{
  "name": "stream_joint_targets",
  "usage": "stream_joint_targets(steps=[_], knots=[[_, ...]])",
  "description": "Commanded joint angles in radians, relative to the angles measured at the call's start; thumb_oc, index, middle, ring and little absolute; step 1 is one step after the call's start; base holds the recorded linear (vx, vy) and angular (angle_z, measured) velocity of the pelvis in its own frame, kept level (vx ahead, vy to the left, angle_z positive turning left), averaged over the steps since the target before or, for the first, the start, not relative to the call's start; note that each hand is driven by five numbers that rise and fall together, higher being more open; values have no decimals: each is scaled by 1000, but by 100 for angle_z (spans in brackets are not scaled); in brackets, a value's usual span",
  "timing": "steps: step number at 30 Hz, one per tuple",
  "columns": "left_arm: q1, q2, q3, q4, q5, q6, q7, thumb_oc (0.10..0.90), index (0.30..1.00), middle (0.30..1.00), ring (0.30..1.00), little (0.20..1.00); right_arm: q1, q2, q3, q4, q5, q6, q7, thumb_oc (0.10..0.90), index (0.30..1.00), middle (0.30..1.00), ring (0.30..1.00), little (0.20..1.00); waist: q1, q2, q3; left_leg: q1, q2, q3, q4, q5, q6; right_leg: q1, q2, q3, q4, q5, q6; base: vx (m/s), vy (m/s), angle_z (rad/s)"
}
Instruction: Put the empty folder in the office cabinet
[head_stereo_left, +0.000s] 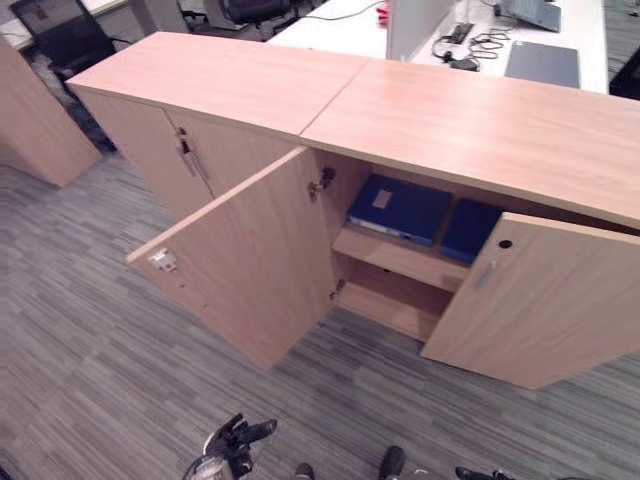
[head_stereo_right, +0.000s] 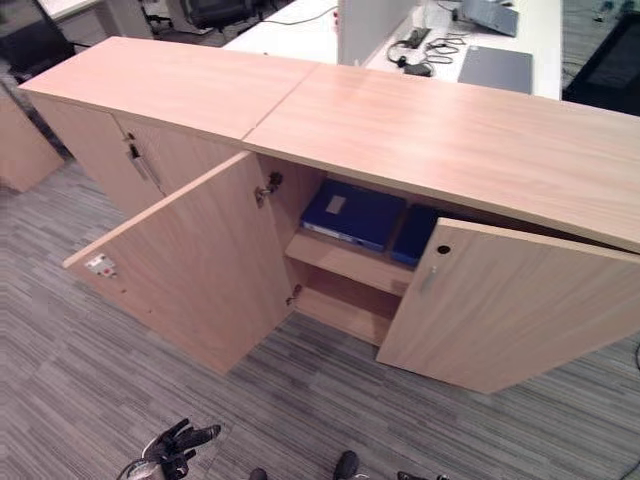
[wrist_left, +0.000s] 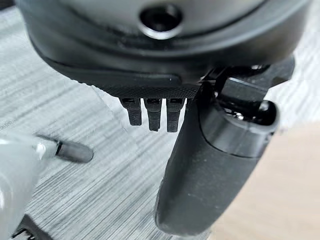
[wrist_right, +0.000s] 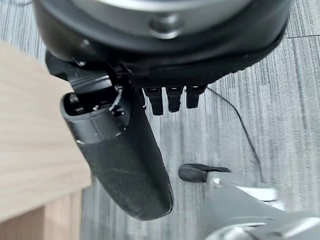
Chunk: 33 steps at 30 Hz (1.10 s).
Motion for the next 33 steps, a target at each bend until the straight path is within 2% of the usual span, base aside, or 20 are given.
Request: stream_joint_targets(steps=[1, 5, 6, 8, 10, 11, 12, 16, 22, 24, 26, 29, 33], knots=[[-31, 111, 45, 2, 2, -55, 11, 800, 900, 900, 900, 900, 12, -17, -26, 22, 10, -24, -9, 800, 900, 900, 900, 900, 4, -31, -91, -23, 9, 24, -32, 19, -30, 61, -20, 100, -49, -72, 80, 32, 154, 37], [-46, 201, 65, -84, 47, -62, 30, 800, 900, 900, 900, 900, 16, -15, -23, 21, -7, -21, 6, 800, 900, 900, 900, 900, 0, -19, -109, -16, -22, 21, -35, -8, -16, 69, -37, 115, -71, -36, 103, 21, 182, 7], [-43, 221, 77, -158, 47, -65, 39, 800, 900, 900, 900, 900, 15, -17, -26, 18, -9, -20, 7, 800, 900, 900, 900, 900, 2, -18, -108, -26, -37, 26, -35, 4, -3, 56, -50, 108, -72, -13, 105, -66, 202, -7], [-30, 245, 121, -238, -11, -74, 44, 800, 900, 900, 900, 900, 11, -18, -30, 15, -10, -17, 11, 800, 900, 900, 900, 900, 6, -15, -111, -23, -52, 36, -35, -8, 8, 52, -61, 120, -75, 1, 116, -40, 177, -8], [-36, 287, 172, -223, -34, -80, 52, 800, 900, 900, 900, 900, 12, -10, -26, 9, -17, -13, 26, 800, 900, 900, 900, 900, 3, -14, -115, -14, -65, 49, -35, -24, 18, 52, -70, 137, -81, 13, 128, 14, 167, -11], [-70, 342, 177, -183, -10, -78, 47, 800, 900, 900, 900, 900, 18, 2, -7, 1, -30, -12, 33, 800, 900, 900, 900, 900, -4, -17, -121, -7, -74, 65, -35, -35, 25, 50, -78, 150, -84, 22, 138, 16, 122, -22], [-71, 343, 177, -182, -11, -78, 46, 800, 900, 900, 900, 900, 17, 3, -7, 1, -30, -11, 33, 800, 900, 900, 900, 900, -3, -18, -121, -6, -75, 65, -35, -35, 25, 50, -78, 151, -83, 22, 138, 10, 101, -44], [-166, 429, 133, -244, 51, -79, 56, 800, 900, 900, 900, 900, 25, 6, 17, -14, -55, -9, 37, 800, 900, 900, 900, 900, -20, -22, -127, -1, -92, 79, -35, -51, 40, 39, -91, 175, -83, 40, 154, -18, 78, -26], [-381, 536, 20, -151, 70, -68, 26, 800, 900, 900, 900, 900, 17, 8, 50, -13, -66, -2, 52, 800, 900, 900, 900, 900, -57, -21, -138, 15, -109, 114, -35, -73, 59, 27, -99, 219, -87, 63, 175, -8, 62, -21], [-451, 548, -33, -143, 82, -64, 17, 800, 900, 900, 900, 900, 13, 5, 56, -10, -68, 0, 54, 800, 900, 900, 900, 900, -68, -22, -140, 21, -112, 126, -35, -79, 65, 22, -100, 237, -90, 69, 179, -6, 42, -22], [-528, 552, -105, -114, 154, -61, 13, 800, 900, 900, 900, 900, 8, 2, 58, -4, -68, 1, 55, 800, 900, 900, 900, 900, -78, -25, -140, 28, -115, 139, -35, -84, 70, 16, -100, 252, -91, 77, 184, -3, 35, -34], [-627, 520, -195, -150, 195, -51, 7, 800, 900, 900, 900, 900, 3, -6, 54, 7, -54, 3, 52, 800, 900, 900, 900, 900, -95, -27, -141, 35, -117, 150, -35, -89, 77, 10, -100, 269, -91, 83, 190, -5, 26, -17], [-723, 467, -243, -100, 95, -61, -9, 800, 900, 900, 900, 900, -4, -12, 53, 8, -38, 5, 51, 800, 900, 900, 900, 900, -120, -31, -142, 45, -120, 168, -35, -95, 82, 5, -97, 289, -91, 89, 195, -2, 12, -1]])
